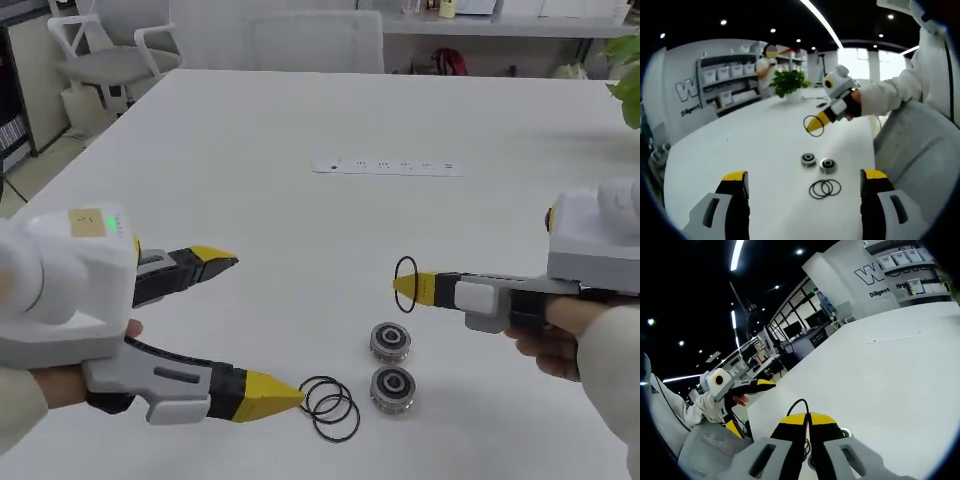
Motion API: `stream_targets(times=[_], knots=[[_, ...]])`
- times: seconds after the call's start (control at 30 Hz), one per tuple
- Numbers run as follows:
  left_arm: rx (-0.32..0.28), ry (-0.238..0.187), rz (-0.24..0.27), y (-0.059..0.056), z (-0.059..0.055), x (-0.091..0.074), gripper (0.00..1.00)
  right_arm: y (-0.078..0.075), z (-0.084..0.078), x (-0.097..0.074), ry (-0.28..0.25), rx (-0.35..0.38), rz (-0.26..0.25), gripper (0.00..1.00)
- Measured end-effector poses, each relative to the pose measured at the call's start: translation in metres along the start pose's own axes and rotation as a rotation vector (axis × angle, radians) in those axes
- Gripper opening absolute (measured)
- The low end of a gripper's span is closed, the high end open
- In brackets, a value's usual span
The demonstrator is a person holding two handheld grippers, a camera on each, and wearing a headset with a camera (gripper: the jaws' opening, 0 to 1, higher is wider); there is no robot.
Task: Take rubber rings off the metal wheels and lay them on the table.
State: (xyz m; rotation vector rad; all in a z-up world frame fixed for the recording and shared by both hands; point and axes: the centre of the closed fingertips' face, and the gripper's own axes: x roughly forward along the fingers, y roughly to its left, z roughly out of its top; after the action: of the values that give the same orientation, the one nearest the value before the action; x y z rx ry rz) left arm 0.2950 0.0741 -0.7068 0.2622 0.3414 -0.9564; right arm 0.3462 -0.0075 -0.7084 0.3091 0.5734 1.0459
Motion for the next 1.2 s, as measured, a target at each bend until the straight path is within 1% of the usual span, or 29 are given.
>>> stream_targets(times=[0.03, 0.13, 0.27, 0.37, 0.5, 0.87, 1.03, 1.2], knots=[[0.001, 0.006, 0.0, -0.001, -0.002, 0.001, 0.93, 0.003, -0.001, 0.001, 0.004, -0.006, 0.006, 0.0], [-0.011, 0.036, -0.004, -0.002, -0.014, 0.004, 0.93, 0.011, -0.003, 0.003, 0.023, -0.035, 0.025, 0.0], [-0.017, 0.053, -0.021, -0.007, -0.02, 0.006, 0.93, 0.015, -0.007, 0.005, 0.042, -0.059, 0.033, 0.0], [-0.021, 0.067, -0.023, -0.007, -0.026, 0.007, 0.93, 0.016, -0.009, 0.006, 0.052, -0.065, 0.037, 0.0], [-0.027, 0.079, -0.025, -0.008, -0.031, 0.007, 0.93, 0.018, -0.012, 0.008, 0.063, -0.072, 0.04, 0.0], [-0.035, 0.089, -0.046, -0.013, -0.038, 0.009, 0.93, 0.017, -0.023, 0.012, 0.106, -0.1, 0.029, 0.0], [-0.036, 0.078, -0.048, -0.013, -0.035, 0.009, 0.93, 0.016, -0.033, 0.016, 0.139, -0.112, 0.026, 0.0], [-0.039, 0.076, -0.052, -0.014, -0.035, 0.01, 0.93, 0.015, -0.042, 0.019, 0.166, -0.129, 0.024, 0.0]])
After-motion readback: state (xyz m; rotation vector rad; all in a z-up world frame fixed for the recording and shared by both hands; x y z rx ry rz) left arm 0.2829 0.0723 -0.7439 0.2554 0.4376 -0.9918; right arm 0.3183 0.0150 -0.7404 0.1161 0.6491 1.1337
